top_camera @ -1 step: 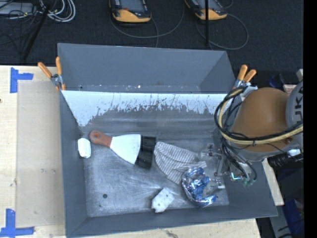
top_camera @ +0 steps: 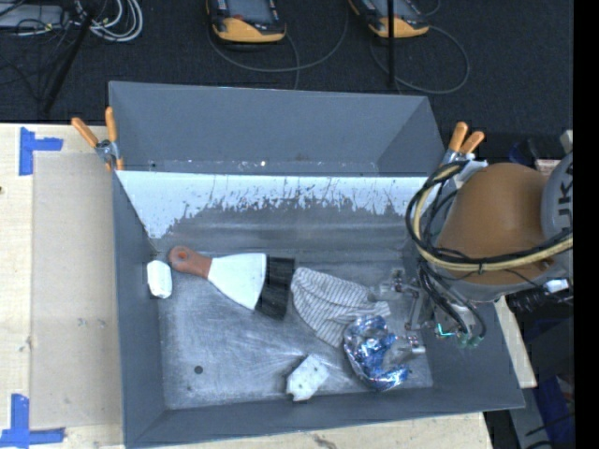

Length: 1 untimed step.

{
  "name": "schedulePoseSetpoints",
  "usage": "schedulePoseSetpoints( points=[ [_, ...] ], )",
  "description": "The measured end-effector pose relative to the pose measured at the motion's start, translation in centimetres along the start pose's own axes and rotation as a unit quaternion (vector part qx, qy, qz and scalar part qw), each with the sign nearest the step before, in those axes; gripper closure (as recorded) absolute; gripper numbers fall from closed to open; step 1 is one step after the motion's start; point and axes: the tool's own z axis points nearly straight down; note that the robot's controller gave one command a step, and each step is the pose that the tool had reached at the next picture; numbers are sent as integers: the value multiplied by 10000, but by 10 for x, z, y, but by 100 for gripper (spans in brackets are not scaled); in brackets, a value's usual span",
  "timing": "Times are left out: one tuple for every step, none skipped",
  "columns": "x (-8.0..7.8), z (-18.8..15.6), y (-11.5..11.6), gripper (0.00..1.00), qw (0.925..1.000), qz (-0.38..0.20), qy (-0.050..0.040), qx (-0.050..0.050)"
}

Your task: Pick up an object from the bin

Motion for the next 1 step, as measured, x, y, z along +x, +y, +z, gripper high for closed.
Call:
schedulePoseSetpoints(
  points=[
    [-24,90,-2,100,10000,19,-29,4]
  ],
)
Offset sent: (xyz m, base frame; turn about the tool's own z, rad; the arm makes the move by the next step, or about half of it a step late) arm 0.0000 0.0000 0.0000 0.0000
